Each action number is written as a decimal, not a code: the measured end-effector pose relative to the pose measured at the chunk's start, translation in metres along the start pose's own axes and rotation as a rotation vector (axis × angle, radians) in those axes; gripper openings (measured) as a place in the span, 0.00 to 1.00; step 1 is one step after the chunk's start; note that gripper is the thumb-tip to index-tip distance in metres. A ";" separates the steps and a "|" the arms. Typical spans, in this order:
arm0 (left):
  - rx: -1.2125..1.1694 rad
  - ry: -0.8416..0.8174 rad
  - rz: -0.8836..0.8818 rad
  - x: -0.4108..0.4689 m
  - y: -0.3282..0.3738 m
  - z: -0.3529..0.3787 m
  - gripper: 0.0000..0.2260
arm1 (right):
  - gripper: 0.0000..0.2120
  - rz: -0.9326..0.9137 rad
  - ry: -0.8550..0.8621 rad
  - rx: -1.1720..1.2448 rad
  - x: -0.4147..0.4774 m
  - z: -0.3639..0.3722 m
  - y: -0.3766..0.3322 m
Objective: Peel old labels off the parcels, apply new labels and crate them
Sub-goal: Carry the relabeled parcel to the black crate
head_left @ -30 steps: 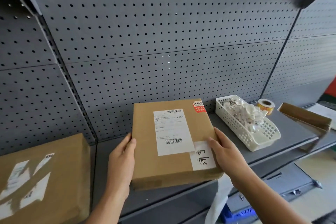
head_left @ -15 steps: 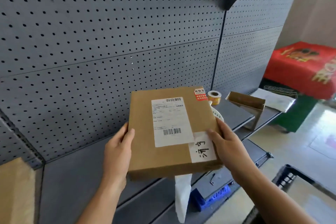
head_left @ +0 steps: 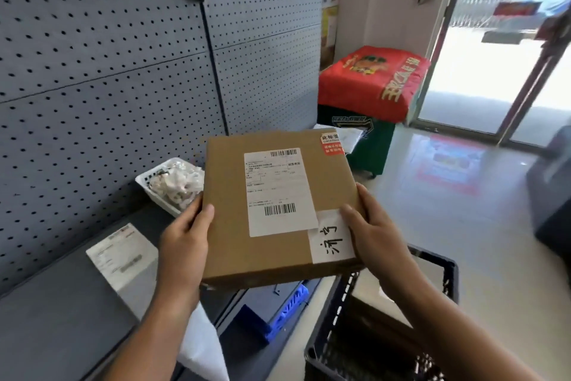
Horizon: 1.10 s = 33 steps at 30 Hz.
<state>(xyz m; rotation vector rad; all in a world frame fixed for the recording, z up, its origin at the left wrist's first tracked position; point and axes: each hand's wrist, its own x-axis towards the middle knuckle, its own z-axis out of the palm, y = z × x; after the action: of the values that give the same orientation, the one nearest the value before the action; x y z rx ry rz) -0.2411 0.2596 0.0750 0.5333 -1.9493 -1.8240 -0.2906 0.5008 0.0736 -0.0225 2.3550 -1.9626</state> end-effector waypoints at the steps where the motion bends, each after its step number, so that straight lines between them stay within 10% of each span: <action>1: 0.006 -0.029 -0.004 0.002 -0.002 0.016 0.10 | 0.22 0.005 0.030 0.012 0.000 -0.014 0.005; 17: 0.077 -0.549 -0.151 0.016 -0.081 0.211 0.08 | 0.18 0.239 0.482 -0.106 -0.002 -0.147 0.104; 27: 0.246 -0.793 -0.387 0.030 -0.176 0.245 0.16 | 0.26 0.615 0.586 -0.101 -0.021 -0.145 0.177; 33: 0.392 -0.946 -0.505 0.024 -0.197 0.245 0.12 | 0.13 0.792 0.569 -0.031 -0.035 -0.147 0.211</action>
<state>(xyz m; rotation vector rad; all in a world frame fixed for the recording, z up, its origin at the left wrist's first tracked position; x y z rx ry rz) -0.3954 0.4386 -0.1344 0.2990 -3.0659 -2.2518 -0.2573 0.6855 -0.1058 1.3869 2.1125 -1.6309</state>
